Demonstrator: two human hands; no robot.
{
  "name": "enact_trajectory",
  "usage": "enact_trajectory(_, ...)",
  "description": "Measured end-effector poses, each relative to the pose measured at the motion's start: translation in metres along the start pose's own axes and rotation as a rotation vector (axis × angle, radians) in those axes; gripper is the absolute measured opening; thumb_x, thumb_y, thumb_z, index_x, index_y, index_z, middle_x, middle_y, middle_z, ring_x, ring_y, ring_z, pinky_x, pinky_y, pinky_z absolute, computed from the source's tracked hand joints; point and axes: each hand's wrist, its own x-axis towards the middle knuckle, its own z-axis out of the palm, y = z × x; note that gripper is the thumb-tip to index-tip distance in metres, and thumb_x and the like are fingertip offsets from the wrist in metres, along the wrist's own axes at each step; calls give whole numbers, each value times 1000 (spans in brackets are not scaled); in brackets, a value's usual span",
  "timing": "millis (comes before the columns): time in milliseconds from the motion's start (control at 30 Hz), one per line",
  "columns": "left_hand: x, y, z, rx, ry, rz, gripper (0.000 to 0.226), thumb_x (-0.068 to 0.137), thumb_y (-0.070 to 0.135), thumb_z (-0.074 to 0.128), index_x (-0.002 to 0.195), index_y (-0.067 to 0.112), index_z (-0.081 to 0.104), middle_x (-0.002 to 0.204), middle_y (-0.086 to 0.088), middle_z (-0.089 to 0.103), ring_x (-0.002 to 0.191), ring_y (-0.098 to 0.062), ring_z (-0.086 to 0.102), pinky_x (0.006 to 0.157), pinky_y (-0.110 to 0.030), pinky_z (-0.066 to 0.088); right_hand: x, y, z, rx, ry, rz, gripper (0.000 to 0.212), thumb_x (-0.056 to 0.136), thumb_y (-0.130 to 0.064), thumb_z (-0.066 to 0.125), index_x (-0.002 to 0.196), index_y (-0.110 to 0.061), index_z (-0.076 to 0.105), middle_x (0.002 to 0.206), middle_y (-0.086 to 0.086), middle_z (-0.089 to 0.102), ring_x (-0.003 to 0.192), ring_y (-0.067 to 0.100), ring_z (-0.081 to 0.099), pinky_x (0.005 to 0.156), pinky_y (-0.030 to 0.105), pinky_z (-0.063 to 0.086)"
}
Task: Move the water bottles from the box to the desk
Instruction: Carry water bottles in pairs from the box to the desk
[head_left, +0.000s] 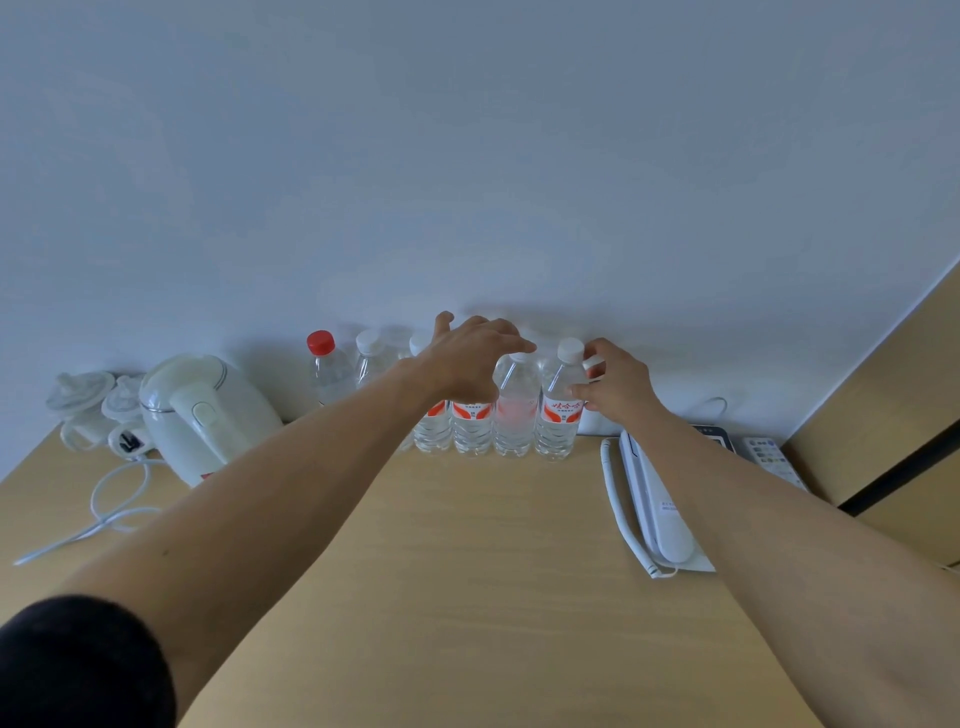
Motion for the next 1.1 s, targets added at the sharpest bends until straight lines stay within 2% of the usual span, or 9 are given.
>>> enact_trajectory(267, -1, 1, -1, 6, -10, -12, 81, 79, 16, 70, 150, 40, 39, 156, 8, 37, 144, -18, 32, 117, -61, 11, -5, 0, 4, 44, 37, 17, 44, 76, -10, 83, 112, -14, 58, 86, -5, 57, 94, 31, 65, 84, 49, 57)
enact_trajectory(433, 0, 2, -2, 8, -22, -18, 81, 80, 15, 68, 151, 41, 38, 157, 8, 35, 144, -19, 30, 117, -61, 11, -8, 0, 5, 68, 24, 50, 44, 79, -9, 81, 115, -13, 57, 95, 10, 60, 98, 33, 65, 82, 48, 59)
enact_trajectory(533, 0, 2, -3, 1, -24, -21, 79, 81, 16, 67, 150, 41, 38, 157, 8, 36, 145, -20, 29, 117, -61, 13, -9, -3, 3, -34, 13, 15, 44, 81, -14, 79, 118, -12, 55, 101, 6, 63, 95, 26, 62, 85, 39, 55)
enact_trajectory(700, -1, 1, -3, -16, 2, -45, 72, 84, 23, 65, 149, 41, 39, 157, 10, 36, 145, -19, 29, 116, -58, 17, -10, -8, -10, -115, 10, -22, 43, 80, -12, 78, 118, -15, 58, 98, 3, 62, 85, 20, 55, 72, 24, 39)
enact_trajectory(767, -1, 1, -5, 6, 32, -62, 69, 87, 28, 64, 150, 41, 38, 157, 9, 36, 144, -20, 31, 114, -55, 21, -10, -11, -18, -146, 3, -37, 46, 78, -14, 79, 119, -15, 58, 102, 8, 64, 86, 22, 56, 73, 24, 39)
enact_trajectory(933, -1, -1, -20, 45, 66, -131, 63, 93, 45, 58, 152, 40, 36, 159, 5, 35, 142, -23, 36, 113, -53, 26, -11, -20, -39, -288, -34, -86, 58, 78, -25, 81, 129, -22, 55, 119, 11, 58, 111, 27, 56, 89, 34, 46)
enact_trajectory(1100, -8, 1, -30, 72, 61, -213, 60, 96, 54, 51, 152, 40, 35, 159, 1, 36, 140, -25, 39, 113, -51, 27, -17, -29, -55, -377, -82, -115, 63, 82, -32, 77, 138, -28, 49, 126, 11, 53, 117, 27, 53, 94, 37, 47)
